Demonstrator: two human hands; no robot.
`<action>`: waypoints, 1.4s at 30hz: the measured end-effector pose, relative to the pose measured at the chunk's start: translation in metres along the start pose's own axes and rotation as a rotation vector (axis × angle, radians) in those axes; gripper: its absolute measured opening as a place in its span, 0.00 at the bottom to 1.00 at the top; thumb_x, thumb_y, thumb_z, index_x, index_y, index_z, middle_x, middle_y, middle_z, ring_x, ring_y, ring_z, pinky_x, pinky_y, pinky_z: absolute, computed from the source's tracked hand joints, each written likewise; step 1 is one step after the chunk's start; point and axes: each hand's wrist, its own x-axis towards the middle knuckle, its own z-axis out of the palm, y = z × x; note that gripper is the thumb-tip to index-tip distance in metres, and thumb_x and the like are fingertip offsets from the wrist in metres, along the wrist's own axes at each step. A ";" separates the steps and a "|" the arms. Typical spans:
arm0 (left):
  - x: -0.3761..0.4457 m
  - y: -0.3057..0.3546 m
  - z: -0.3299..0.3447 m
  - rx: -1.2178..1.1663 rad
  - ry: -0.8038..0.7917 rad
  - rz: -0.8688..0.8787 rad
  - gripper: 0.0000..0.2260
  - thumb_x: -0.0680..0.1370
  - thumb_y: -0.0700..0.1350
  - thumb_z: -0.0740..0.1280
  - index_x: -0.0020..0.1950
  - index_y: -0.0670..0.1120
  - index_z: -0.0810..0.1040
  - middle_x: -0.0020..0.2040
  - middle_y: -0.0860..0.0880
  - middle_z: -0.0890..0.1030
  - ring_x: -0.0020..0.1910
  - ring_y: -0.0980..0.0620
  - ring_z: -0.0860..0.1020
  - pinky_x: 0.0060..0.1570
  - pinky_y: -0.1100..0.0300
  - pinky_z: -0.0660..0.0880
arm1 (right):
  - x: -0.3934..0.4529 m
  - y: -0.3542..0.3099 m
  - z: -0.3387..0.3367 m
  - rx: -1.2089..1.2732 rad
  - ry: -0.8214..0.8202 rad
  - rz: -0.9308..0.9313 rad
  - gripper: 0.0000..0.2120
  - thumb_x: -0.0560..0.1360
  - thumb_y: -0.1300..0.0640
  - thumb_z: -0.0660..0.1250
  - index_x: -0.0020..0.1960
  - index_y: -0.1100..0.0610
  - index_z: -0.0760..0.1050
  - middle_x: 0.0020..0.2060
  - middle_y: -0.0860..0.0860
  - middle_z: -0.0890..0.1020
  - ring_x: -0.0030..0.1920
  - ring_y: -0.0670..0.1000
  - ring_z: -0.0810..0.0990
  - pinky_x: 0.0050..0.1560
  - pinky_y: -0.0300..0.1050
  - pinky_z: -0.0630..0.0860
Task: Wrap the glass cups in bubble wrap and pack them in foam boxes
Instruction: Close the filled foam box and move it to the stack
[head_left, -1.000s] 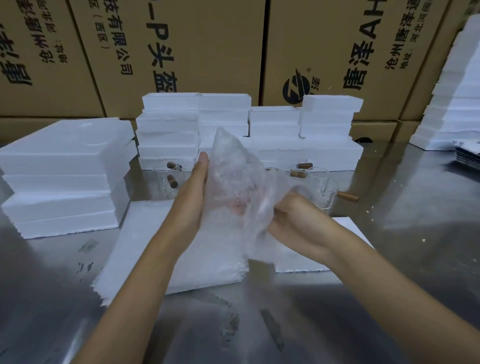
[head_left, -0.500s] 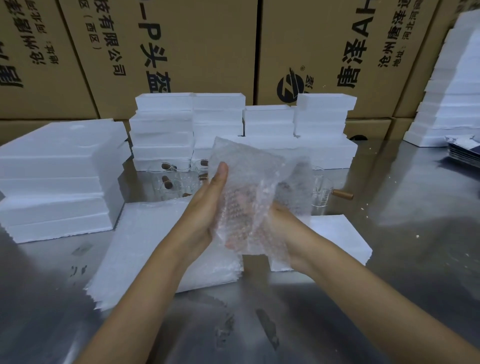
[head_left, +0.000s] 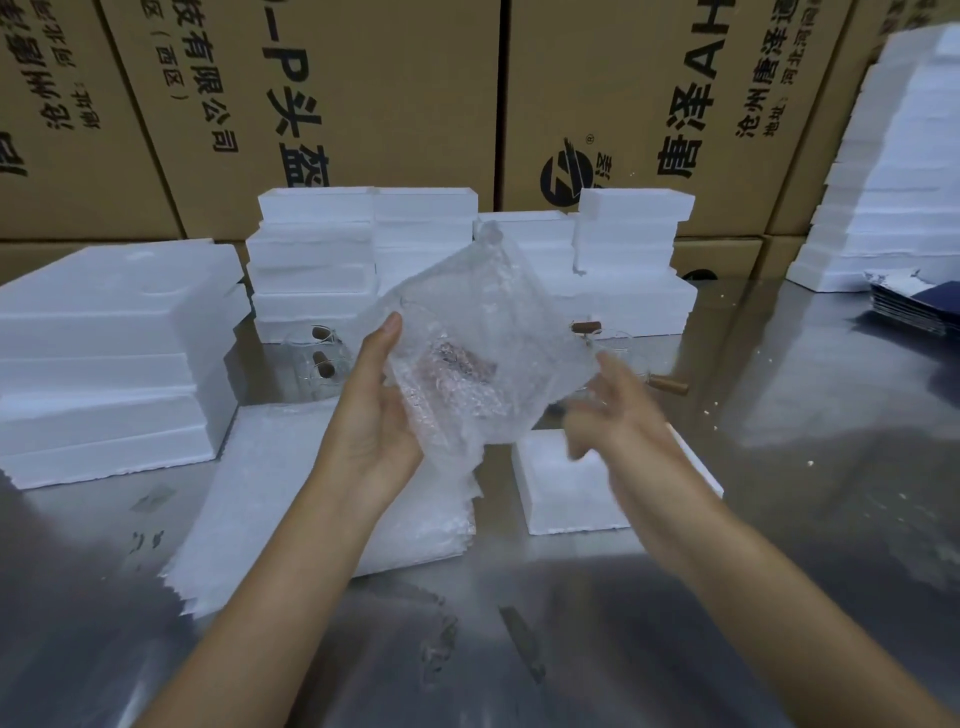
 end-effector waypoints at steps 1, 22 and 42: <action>-0.001 -0.003 0.002 0.006 -0.010 -0.001 0.22 0.80 0.52 0.67 0.72 0.46 0.75 0.70 0.42 0.76 0.70 0.41 0.74 0.72 0.42 0.66 | -0.006 0.000 0.006 -0.005 -0.151 0.056 0.36 0.62 0.57 0.69 0.70 0.45 0.68 0.60 0.41 0.79 0.62 0.39 0.76 0.55 0.37 0.72; -0.032 -0.047 0.024 1.490 -0.485 -0.028 0.33 0.61 0.62 0.81 0.57 0.70 0.62 0.55 0.76 0.68 0.60 0.78 0.66 0.54 0.75 0.69 | -0.003 0.029 -0.042 -0.562 0.245 -0.013 0.04 0.67 0.69 0.67 0.33 0.66 0.74 0.27 0.53 0.77 0.29 0.49 0.74 0.30 0.51 0.73; -0.034 -0.069 0.027 1.417 -0.362 0.083 0.14 0.68 0.38 0.70 0.46 0.56 0.79 0.46 0.53 0.79 0.40 0.54 0.78 0.41 0.55 0.75 | -0.029 0.054 -0.034 -0.699 0.340 -0.284 0.16 0.66 0.59 0.63 0.52 0.48 0.69 0.43 0.43 0.75 0.43 0.48 0.75 0.39 0.48 0.74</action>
